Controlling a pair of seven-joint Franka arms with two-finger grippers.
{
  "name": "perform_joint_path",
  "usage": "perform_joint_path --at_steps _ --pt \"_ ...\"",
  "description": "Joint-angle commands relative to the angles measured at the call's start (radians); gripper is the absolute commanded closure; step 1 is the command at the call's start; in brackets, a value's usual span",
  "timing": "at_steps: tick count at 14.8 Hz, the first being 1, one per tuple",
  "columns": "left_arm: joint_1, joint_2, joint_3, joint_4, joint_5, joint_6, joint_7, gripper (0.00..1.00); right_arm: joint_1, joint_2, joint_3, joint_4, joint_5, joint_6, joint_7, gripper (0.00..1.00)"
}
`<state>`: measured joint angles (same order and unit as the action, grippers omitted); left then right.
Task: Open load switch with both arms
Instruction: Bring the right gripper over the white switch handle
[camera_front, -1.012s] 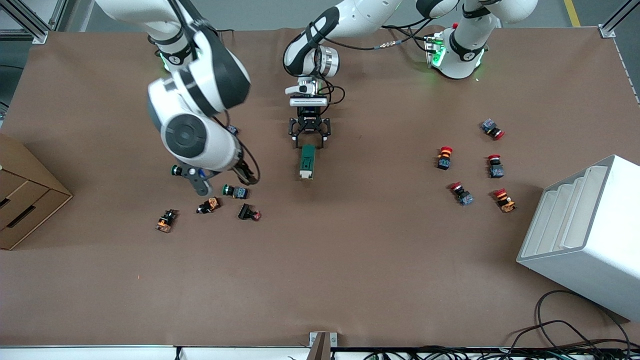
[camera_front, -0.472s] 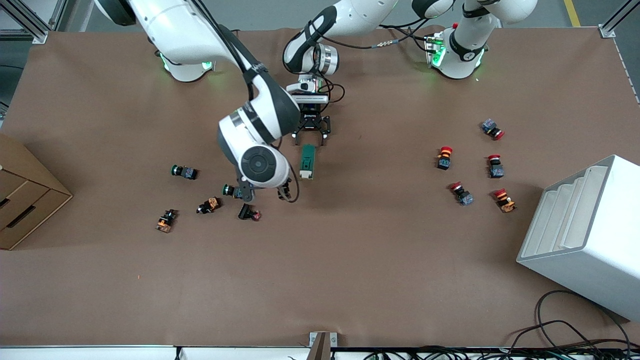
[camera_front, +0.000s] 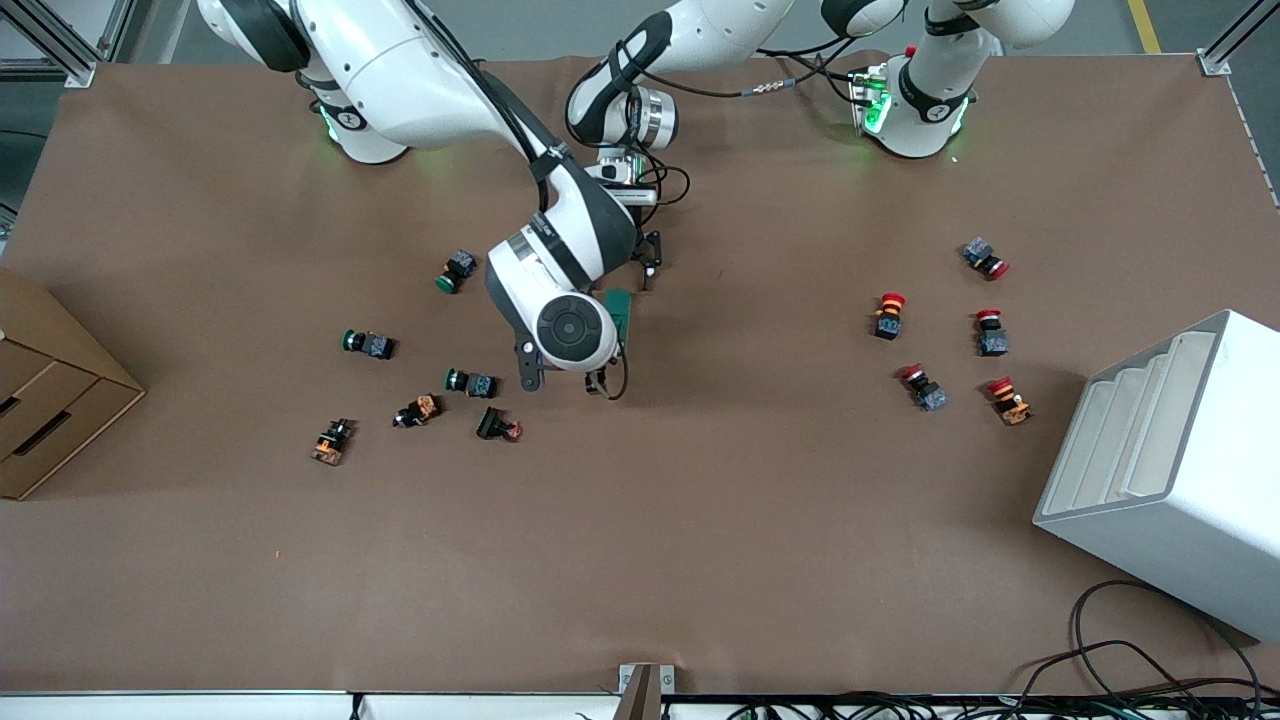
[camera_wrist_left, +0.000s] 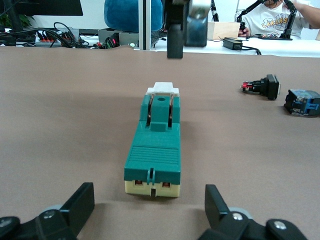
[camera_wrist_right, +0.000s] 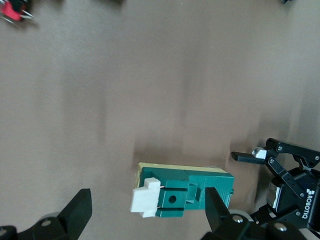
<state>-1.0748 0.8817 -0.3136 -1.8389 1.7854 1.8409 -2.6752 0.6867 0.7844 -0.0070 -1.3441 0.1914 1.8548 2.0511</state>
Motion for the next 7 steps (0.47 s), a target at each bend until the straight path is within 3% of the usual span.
perform_joint_path --at_steps 1,7 --pt "-0.011 0.023 0.004 0.006 0.011 0.001 -0.023 0.02 0.027 0.044 -0.01 0.022 0.016 0.004 0.034 0.0" --pt "-0.01 0.028 0.007 0.007 0.011 0.001 0.032 0.04 0.027 0.056 0.005 0.026 0.02 0.024 0.023 0.0"
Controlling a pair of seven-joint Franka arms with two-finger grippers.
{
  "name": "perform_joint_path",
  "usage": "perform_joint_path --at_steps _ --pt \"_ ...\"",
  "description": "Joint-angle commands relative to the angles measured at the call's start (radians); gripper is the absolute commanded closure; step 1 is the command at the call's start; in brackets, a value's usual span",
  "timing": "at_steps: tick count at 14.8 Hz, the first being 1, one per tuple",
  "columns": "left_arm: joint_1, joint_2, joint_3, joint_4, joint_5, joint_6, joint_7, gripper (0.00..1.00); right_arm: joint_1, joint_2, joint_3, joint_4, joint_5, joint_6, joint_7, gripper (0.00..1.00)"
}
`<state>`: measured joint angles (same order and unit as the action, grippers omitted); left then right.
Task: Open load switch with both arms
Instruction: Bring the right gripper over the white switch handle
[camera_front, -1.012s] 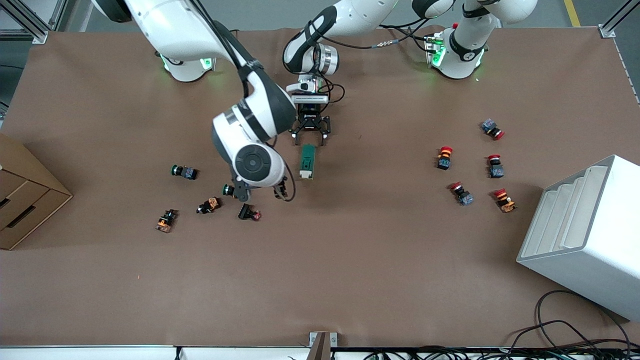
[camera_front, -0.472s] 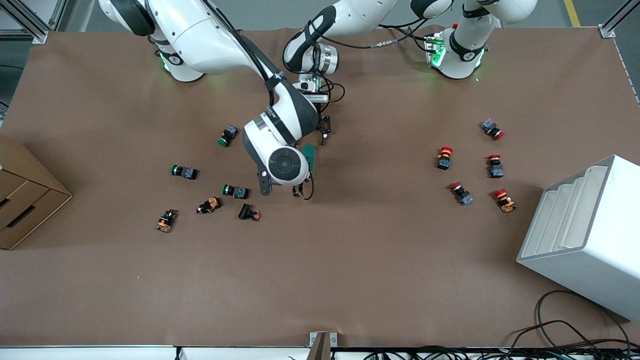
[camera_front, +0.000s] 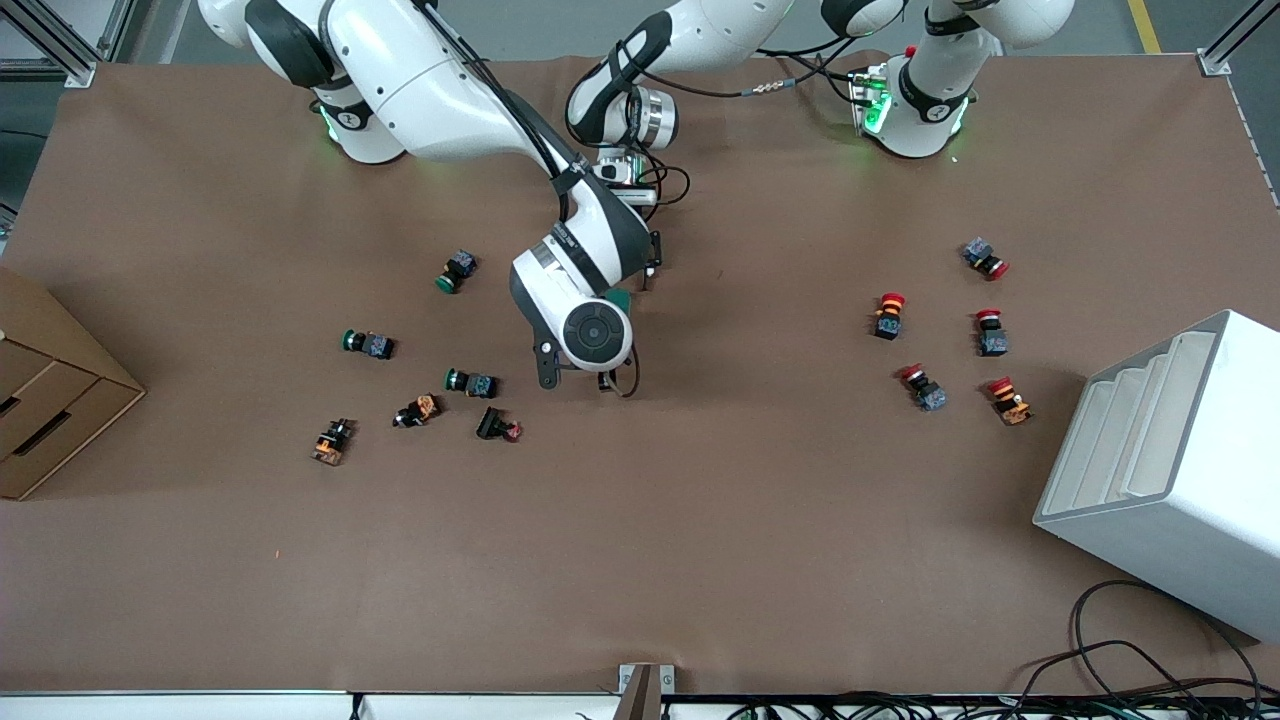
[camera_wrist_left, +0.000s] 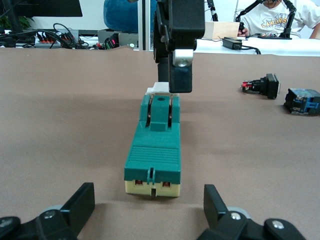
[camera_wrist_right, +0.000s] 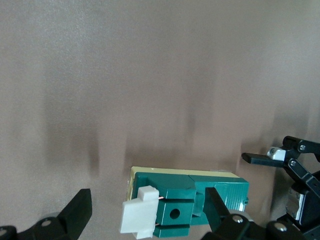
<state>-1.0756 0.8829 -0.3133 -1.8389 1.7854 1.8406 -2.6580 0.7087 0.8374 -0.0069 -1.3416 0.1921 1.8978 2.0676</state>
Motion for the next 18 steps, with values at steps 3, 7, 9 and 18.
perform_joint_path --at_steps 3,7,9,18 --pt "-0.009 0.038 0.006 0.015 0.006 0.003 0.026 0.04 0.005 0.003 0.022 0.061 0.018 -0.1 0.006 0.0" --pt "-0.007 0.045 0.006 0.036 0.005 0.002 0.055 0.02 0.005 0.003 0.036 0.099 0.02 -0.178 0.005 0.0" --pt "-0.007 0.047 0.006 0.037 0.002 0.003 0.055 0.02 0.005 0.002 0.036 0.099 0.018 -0.178 0.005 0.0" --pt "-0.004 0.059 0.008 0.056 0.006 0.003 0.056 0.02 -0.026 0.038 0.028 0.099 0.006 -0.109 -0.046 0.0"
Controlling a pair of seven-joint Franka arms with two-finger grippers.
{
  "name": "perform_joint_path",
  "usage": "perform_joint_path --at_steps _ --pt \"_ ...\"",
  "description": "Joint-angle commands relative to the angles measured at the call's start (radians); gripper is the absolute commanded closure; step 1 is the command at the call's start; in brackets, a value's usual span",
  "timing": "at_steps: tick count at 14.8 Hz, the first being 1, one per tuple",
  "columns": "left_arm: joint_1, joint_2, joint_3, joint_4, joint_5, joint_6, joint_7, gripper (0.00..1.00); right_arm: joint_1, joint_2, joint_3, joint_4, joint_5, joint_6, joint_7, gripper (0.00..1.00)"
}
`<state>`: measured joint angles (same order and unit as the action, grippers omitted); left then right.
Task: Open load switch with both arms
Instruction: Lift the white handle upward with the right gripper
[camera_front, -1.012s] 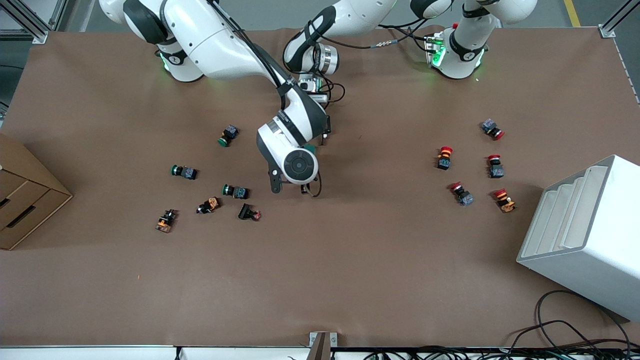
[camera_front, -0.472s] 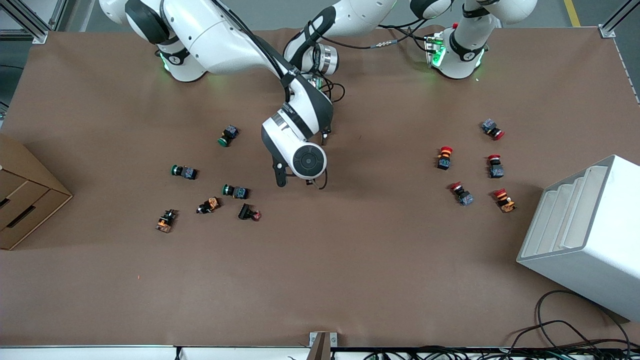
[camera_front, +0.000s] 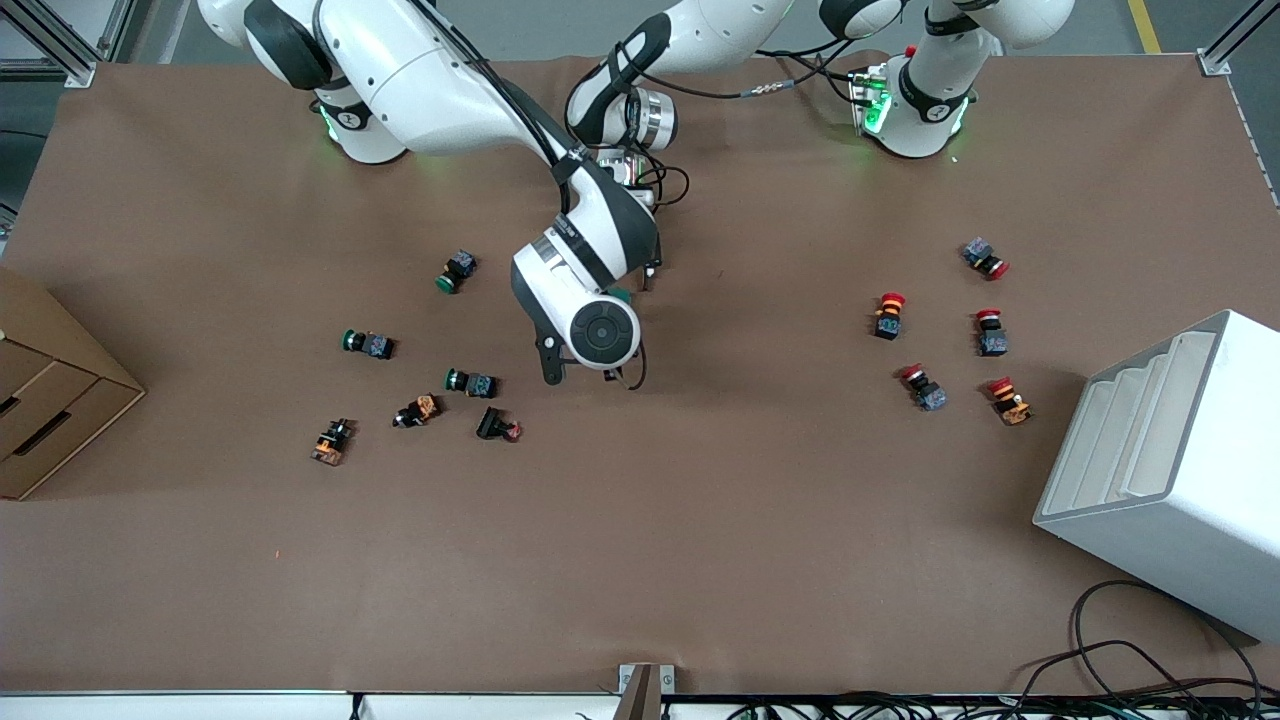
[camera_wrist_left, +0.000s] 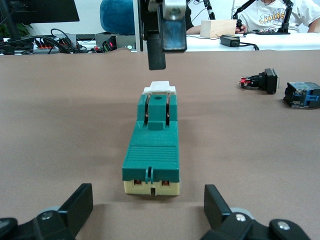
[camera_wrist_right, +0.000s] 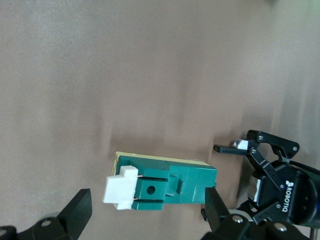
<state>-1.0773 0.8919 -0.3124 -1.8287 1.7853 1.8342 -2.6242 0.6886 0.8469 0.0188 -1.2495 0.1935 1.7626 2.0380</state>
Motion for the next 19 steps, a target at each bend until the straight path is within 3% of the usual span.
perform_joint_path --at_steps 1,5,15,19 --pt "-0.003 0.052 0.007 0.048 0.005 0.01 0.021 0.02 -0.006 0.038 0.001 0.005 0.004 0.041 -0.015 0.0" --pt "-0.001 0.05 0.007 0.048 0.006 0.01 0.021 0.02 0.014 0.046 0.003 0.005 0.006 0.04 -0.016 0.0" --pt "0.002 0.05 0.009 0.049 0.009 0.01 0.029 0.02 0.019 0.02 0.015 0.035 0.017 -0.172 -0.019 0.0" --pt "0.003 0.05 0.012 0.049 0.011 0.011 0.029 0.02 0.017 0.017 0.035 0.093 0.017 -0.265 -0.018 0.0"
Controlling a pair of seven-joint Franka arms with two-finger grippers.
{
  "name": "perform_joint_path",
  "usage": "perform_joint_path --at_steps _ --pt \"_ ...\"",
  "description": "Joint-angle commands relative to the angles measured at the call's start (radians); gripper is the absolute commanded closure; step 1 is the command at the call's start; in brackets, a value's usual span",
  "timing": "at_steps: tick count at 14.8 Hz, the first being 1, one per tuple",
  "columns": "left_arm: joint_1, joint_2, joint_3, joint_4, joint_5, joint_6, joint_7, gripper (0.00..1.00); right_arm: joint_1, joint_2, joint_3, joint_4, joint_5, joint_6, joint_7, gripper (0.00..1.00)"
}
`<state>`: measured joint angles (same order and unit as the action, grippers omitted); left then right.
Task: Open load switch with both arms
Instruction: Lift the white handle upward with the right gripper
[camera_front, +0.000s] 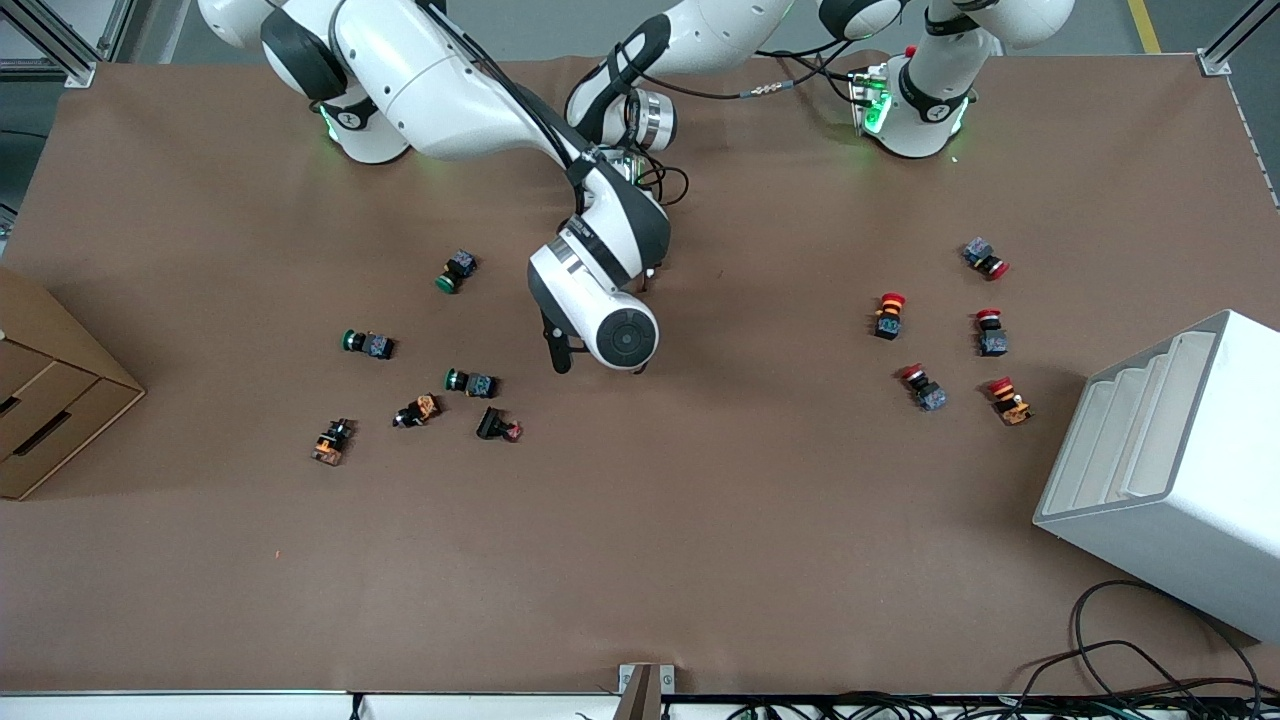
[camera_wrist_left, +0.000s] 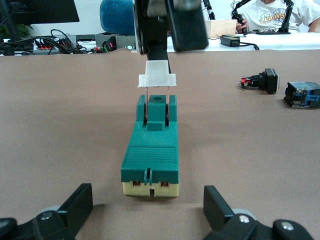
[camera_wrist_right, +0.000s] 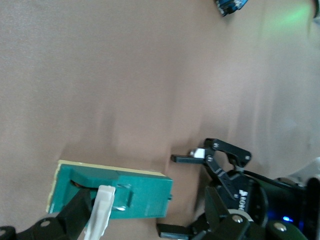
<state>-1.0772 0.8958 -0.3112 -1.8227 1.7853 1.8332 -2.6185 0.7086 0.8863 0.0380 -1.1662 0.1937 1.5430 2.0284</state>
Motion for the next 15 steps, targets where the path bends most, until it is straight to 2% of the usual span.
perform_joint_path --at_steps 1,10,15 --pt "0.003 0.046 0.011 0.045 0.012 0.012 0.023 0.02 -0.001 -0.024 0.017 0.013 0.018 -0.062 -0.008 0.0" --pt "0.003 0.048 0.026 0.049 0.011 0.018 0.026 0.02 0.023 -0.018 0.03 -0.013 0.006 -0.055 0.006 0.0" --pt "0.003 0.048 0.029 0.052 0.013 0.02 0.031 0.02 0.023 -0.017 0.03 -0.039 -0.034 -0.052 -0.002 0.0"
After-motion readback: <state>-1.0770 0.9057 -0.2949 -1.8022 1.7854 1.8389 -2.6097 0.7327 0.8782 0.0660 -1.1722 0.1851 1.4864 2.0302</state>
